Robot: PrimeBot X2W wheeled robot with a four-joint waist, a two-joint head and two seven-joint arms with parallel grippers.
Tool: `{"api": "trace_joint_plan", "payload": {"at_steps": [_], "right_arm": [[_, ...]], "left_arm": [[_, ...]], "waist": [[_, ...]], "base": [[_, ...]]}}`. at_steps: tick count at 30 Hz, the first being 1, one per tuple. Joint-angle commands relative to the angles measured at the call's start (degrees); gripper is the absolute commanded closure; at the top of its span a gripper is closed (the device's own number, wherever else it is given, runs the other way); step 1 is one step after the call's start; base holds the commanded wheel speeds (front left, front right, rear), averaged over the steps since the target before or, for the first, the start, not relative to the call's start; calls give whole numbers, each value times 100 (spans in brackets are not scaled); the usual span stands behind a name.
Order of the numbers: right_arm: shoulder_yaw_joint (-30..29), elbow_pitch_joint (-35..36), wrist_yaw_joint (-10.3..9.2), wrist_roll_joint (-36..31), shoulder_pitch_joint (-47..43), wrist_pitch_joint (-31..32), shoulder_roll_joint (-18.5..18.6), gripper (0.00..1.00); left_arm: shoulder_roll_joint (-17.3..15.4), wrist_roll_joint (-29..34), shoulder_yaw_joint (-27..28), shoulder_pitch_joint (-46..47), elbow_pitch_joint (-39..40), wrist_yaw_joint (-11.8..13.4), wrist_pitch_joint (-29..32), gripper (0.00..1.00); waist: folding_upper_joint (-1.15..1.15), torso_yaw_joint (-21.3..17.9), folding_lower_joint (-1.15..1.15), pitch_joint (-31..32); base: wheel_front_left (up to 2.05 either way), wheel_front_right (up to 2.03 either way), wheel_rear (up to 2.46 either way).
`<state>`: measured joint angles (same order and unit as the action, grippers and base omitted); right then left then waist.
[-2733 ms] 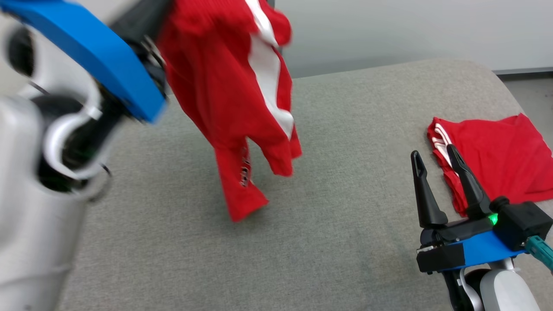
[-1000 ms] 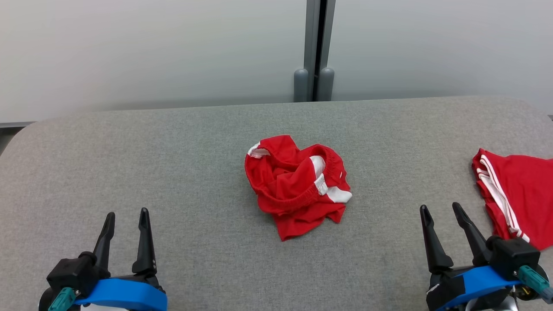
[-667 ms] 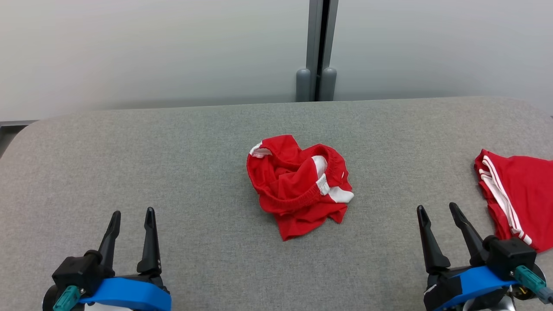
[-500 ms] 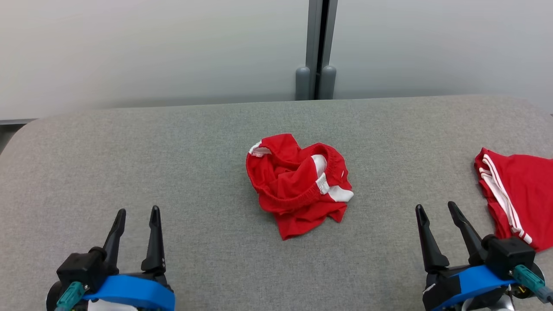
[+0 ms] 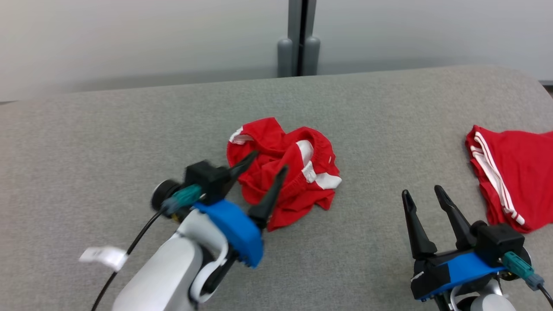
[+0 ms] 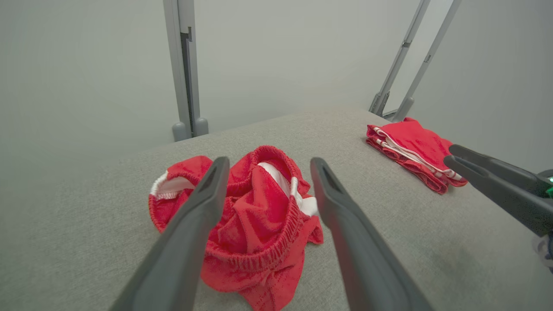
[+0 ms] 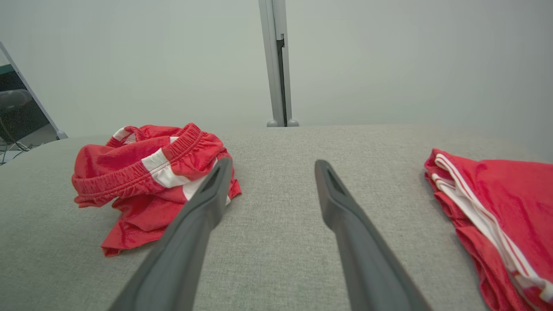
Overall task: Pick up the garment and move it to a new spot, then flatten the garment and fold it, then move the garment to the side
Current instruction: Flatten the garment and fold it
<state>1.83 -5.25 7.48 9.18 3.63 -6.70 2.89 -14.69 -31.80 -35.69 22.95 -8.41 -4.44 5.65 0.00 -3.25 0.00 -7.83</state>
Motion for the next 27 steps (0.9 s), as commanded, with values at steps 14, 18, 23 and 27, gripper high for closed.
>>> {"api": "trace_joint_plan", "payload": {"at_steps": [14, 18, 23, 27], "right_arm": [[336, -288, 4, 216, 470, -301, 3, 0], [375, -397, 4, 253, 483, -364, 3, 0], [418, -484, 4, 309, 544, -419, 3, 0], [395, -526, 4, 320, 527, -445, 2, 0]], "left_arm": [[484, -449, -633, 1417, -1907, -246, 1220, 0], [465, -468, -658, 1501, -2100, -248, 1293, 0], [458, -489, -697, 1498, -2328, -226, 1414, 100], [545, -487, -623, 1581, -2292, -223, 1052, 100]], "waist": [[0, -723, 0, -440], [0, -826, 0, -461], [0, -926, 0, -437], [0, -931, 0, -391]], "base": [[0, 0, 0], [0, 0, 0], [0, 0, 0], [0, 0, 0]]}}
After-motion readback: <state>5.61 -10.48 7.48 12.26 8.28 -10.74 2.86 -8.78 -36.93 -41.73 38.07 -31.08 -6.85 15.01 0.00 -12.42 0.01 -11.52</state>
